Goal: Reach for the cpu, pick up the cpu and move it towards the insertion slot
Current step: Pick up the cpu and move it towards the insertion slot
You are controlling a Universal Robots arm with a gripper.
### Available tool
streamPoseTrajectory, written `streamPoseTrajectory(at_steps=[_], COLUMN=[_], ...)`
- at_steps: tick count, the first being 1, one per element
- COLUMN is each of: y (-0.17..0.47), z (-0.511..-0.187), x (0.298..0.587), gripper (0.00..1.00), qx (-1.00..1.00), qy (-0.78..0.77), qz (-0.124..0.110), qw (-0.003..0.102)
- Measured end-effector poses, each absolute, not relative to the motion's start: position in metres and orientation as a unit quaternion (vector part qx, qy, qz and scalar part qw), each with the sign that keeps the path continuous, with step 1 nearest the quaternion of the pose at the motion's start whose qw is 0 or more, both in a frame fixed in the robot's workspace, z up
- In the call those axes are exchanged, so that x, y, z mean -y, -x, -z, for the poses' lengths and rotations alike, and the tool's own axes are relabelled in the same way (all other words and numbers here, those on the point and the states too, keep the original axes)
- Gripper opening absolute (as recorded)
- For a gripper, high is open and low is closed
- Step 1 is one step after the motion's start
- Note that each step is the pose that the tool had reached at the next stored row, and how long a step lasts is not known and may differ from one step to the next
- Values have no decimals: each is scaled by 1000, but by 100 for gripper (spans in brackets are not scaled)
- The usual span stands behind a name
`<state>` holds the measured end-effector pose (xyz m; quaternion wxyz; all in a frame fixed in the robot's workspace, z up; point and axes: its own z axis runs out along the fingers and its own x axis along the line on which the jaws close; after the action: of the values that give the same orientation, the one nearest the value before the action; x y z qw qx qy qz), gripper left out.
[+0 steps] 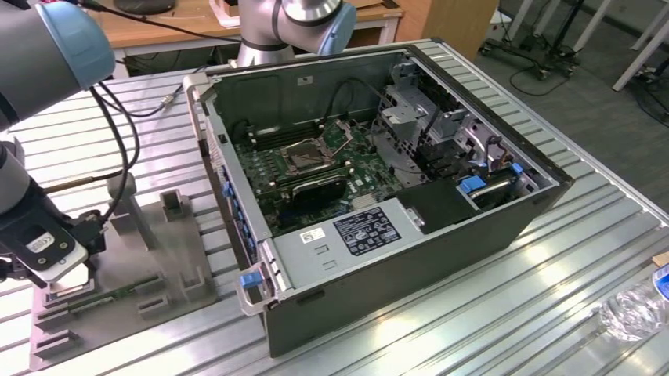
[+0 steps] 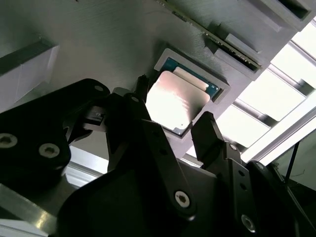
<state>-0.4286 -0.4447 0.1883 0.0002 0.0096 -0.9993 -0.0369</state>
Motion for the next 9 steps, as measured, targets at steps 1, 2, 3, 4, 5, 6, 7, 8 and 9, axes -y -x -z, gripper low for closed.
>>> streamPoseTrajectory(at_steps=[1, 2, 3, 4, 5, 6, 7, 8, 9], y=[429, 429, 429, 429, 429, 429, 430, 430, 430], z=[-188, -187, -187, -187, -187, -186, -186, -186, -186], x=[445, 445, 445, 445, 445, 445, 445, 445, 445], gripper=[62, 62, 62, 62, 62, 62, 62, 62, 62], qx=[999, 999, 999, 999, 999, 999, 999, 999, 999], qy=[-10, -10, -10, -10, -10, -10, -10, -10, -10], qz=[37, 37, 37, 37, 37, 37, 37, 37, 37], qw=[0, 0, 0, 0, 0, 0, 0, 0, 0])
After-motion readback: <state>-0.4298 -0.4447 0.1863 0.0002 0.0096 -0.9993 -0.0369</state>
